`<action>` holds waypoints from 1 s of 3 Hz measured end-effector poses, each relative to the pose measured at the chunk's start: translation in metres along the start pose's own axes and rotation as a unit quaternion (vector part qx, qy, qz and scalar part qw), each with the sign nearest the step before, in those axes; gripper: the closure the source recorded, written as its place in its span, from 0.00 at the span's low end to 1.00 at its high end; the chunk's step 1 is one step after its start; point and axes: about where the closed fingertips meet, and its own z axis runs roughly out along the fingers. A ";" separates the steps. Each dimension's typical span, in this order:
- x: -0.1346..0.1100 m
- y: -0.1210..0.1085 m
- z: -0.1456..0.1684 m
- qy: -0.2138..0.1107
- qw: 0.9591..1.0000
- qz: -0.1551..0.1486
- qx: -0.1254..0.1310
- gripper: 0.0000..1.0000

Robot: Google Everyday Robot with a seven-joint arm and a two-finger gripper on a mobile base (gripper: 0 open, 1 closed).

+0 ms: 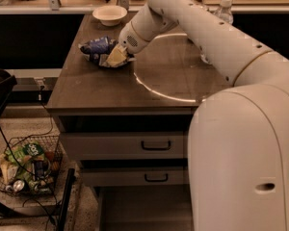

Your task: Place blue chip bag into bottom drawer

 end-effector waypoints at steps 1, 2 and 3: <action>0.000 0.000 0.000 0.000 1.000 0.000 0.000 1.00; 0.000 0.000 0.000 0.000 1.000 0.000 0.000 1.00; 0.000 0.000 0.000 0.000 1.000 0.000 0.000 1.00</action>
Offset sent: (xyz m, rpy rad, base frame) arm -0.0193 -0.0051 0.0664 -0.0238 -0.0746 -0.0471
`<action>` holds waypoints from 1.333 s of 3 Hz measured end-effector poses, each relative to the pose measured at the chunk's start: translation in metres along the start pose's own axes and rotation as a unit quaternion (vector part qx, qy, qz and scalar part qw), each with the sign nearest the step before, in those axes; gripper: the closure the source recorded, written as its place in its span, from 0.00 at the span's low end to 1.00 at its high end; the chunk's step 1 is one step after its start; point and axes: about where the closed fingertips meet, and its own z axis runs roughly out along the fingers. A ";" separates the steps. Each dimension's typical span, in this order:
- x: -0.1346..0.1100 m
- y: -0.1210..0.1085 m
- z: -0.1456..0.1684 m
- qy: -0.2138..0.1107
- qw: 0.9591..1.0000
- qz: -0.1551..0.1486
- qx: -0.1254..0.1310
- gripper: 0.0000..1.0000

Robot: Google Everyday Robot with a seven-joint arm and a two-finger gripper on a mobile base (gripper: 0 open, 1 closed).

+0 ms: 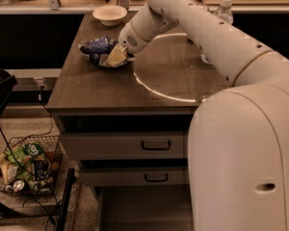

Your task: Place blue chip bag into bottom drawer

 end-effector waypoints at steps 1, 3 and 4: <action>-0.017 0.020 -0.042 -0.007 0.999 -0.007 0.047 1.00; -0.039 0.050 -0.111 -0.024 0.993 -0.027 0.111 1.00; -0.021 0.064 -0.153 -0.063 0.992 -0.020 0.111 1.00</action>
Offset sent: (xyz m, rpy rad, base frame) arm -0.0628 -0.0426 0.1398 -0.0182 -0.2578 -0.1568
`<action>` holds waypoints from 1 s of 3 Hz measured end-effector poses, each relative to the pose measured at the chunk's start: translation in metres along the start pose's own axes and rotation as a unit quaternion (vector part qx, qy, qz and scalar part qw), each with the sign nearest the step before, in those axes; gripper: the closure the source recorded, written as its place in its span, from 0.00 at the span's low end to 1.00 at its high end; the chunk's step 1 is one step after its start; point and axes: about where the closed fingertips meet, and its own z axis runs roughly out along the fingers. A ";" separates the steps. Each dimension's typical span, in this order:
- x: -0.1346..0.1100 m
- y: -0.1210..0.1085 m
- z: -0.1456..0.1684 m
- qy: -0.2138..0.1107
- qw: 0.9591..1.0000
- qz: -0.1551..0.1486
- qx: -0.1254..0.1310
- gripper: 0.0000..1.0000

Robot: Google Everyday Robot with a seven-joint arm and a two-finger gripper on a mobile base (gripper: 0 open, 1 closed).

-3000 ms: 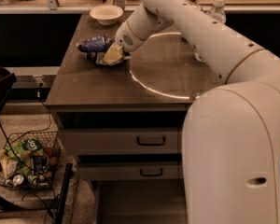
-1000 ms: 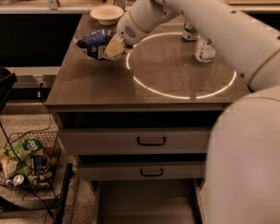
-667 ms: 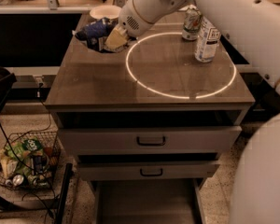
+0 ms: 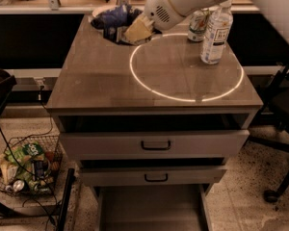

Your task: Place blue chip bag into bottom drawer

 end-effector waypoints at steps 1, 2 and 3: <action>0.033 -0.001 -0.045 -0.033 0.999 0.036 0.012 1.00; 0.083 0.016 -0.100 -0.086 0.993 0.078 0.014 1.00; 0.130 0.030 -0.129 -0.097 0.989 0.116 0.002 1.00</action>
Offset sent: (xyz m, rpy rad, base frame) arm -0.1053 -0.1890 -0.0026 0.3254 0.0091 -0.1724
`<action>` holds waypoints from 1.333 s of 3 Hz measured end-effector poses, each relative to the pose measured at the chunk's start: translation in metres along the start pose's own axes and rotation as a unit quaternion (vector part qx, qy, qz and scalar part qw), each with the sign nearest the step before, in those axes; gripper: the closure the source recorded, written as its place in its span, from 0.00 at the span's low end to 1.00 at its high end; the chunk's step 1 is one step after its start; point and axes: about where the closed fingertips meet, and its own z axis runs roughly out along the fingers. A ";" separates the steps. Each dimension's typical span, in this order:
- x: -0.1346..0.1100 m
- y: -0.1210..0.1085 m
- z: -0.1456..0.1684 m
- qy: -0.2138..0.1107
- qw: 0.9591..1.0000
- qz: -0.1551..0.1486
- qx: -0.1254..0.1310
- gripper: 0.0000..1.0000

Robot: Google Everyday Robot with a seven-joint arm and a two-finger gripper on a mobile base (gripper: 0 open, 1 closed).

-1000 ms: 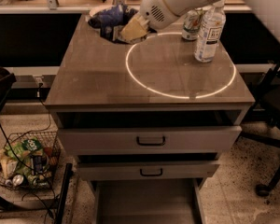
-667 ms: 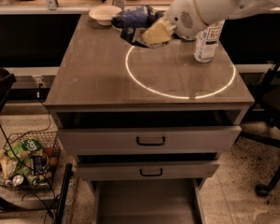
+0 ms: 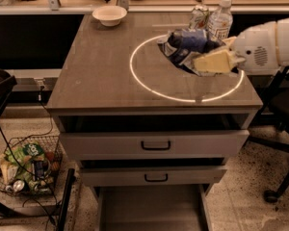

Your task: Place blue chip bag into bottom drawer

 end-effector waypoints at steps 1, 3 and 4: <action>0.046 0.024 -0.033 0.005 0.999 0.035 -0.012 1.00; 0.193 0.085 -0.035 -0.037 0.984 0.161 -0.065 1.00; 0.286 0.128 0.003 -0.076 0.956 0.259 -0.118 1.00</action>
Offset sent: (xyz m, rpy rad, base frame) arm -0.1741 -0.0768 -0.1616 0.1887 0.3177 -0.0392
